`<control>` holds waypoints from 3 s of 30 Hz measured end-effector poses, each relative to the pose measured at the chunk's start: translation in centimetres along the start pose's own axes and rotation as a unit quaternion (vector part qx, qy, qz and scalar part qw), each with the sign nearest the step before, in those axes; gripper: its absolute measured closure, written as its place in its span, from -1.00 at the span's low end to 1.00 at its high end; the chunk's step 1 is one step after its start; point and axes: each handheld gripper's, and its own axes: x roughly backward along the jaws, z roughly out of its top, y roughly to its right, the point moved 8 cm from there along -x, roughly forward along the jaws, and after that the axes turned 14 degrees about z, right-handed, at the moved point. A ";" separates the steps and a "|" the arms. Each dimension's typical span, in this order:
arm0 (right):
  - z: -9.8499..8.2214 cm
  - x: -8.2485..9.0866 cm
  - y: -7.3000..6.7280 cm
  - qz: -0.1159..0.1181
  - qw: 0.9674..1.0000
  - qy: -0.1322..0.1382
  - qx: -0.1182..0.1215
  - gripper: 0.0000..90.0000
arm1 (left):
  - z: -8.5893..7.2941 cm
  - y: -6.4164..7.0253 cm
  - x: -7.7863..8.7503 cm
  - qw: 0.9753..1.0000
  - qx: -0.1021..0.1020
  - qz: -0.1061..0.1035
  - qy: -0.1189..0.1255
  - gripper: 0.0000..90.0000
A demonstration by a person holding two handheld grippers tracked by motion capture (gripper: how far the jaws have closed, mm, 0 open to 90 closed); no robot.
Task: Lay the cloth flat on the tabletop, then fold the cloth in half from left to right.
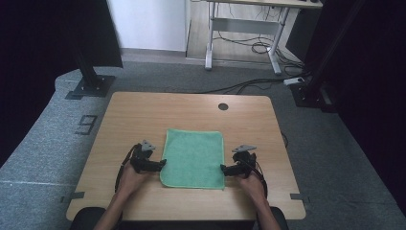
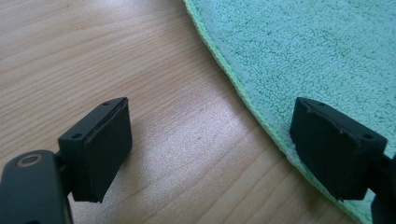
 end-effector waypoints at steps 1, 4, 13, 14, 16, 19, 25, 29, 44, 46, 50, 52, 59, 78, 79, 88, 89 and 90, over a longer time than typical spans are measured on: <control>0.0 0.0 0.0 0.000 1.000 0.000 0.000 -1.00 | 0.0 0.0 0.0 1.000 0.000 0.000 0.000 -0.71; 0.0 0.0 0.0 0.001 1.000 0.000 0.000 -1.00 | 0.0 0.0 0.0 1.000 -0.001 -0.001 0.000 -0.71; 0.7 0.6 -1.1 0.011 1.000 0.012 0.004 -1.00 | 2.0 -0.5 0.3 1.000 0.009 -0.002 0.022 -0.68; 0.7 0.5 -1.3 0.014 1.000 0.010 0.007 -1.00 | 2.4 -0.7 0.2 1.000 0.011 -0.001 0.024 -0.68; 0.7 0.5 -2.3 0.019 1.000 0.002 0.016 -1.00 | 3.7 -1.6 -0.7 1.000 0.014 0.010 0.022 -0.68; 0.5 0.7 -3.0 0.020 0.999 -0.004 0.028 -1.00 | 4.7 -2.2 -1.5 0.999 0.017 0.016 0.021 -0.68; -0.5 1.5 -3.7 0.032 0.999 -0.005 0.024 -0.99 | 7.0 -3.4 -3.9 0.999 0.015 0.040 0.019 -0.68; -1.1 1.8 -4.4 0.036 0.999 -0.012 0.032 -0.98 | 7.7 -3.9 -5.0 0.998 0.018 0.049 0.017 -0.68; -2.9 2.0 -4.6 0.025 0.998 -0.040 0.041 -0.95 | 8.2 -4.5 -8.5 0.996 0.018 0.087 -0.006 -0.68; -2.9 2.0 -4.5 0.025 0.998 -0.040 0.043 -0.94 | 8.1 -4.6 -8.5 0.996 0.030 0.083 -0.005 -0.68; -3.0 2.2 -4.0 0.023 0.998 -0.041 0.035 -0.94 | 7.9 -4.8 -8.2 0.995 0.022 0.099 -0.009 -0.68; -3.0 2.3 -3.6 0.020 0.998 -0.042 0.033 -0.94 | 7.7 -5.0 -7.9 0.994 0.014 0.106 -0.014 -0.68; -2.7 2.7 -1.6 -0.003 0.999 -0.037 0.022 -0.94 | 6.2 -5.4 -6.4 0.994 0.016 0.102 -0.024 -0.68; -1.5 2.5 2.8 -0.001 1.000 -0.025 0.006 -0.91 | 3.6 -4.8 -4.1 0.997 0.029 0.077 -0.015 -0.68; -1.5 2.6 2.6 0.006 1.000 -0.023 0.004 -0.83 | 3.5 -4.9 -4.3 0.997 0.040 0.065 -0.005 -0.69; -1.3 2.9 1.6 0.024 0.999 -0.021 0.013 -0.79 | 3.4 -5.1 -4.4 0.997 0.054 0.052 -0.014 -0.72; -1.2 3.0 1.3 0.026 0.999 -0.017 0.014 -0.80 | 3.4 -5.1 -4.4 0.997 0.054 0.052 -0.014 -0.72; -1.1 3.1 1.1 0.029 0.999 -0.014 0.017 -0.80 | 3.4 -5.1 -4.4 0.997 0.054 0.051 -0.013 -0.72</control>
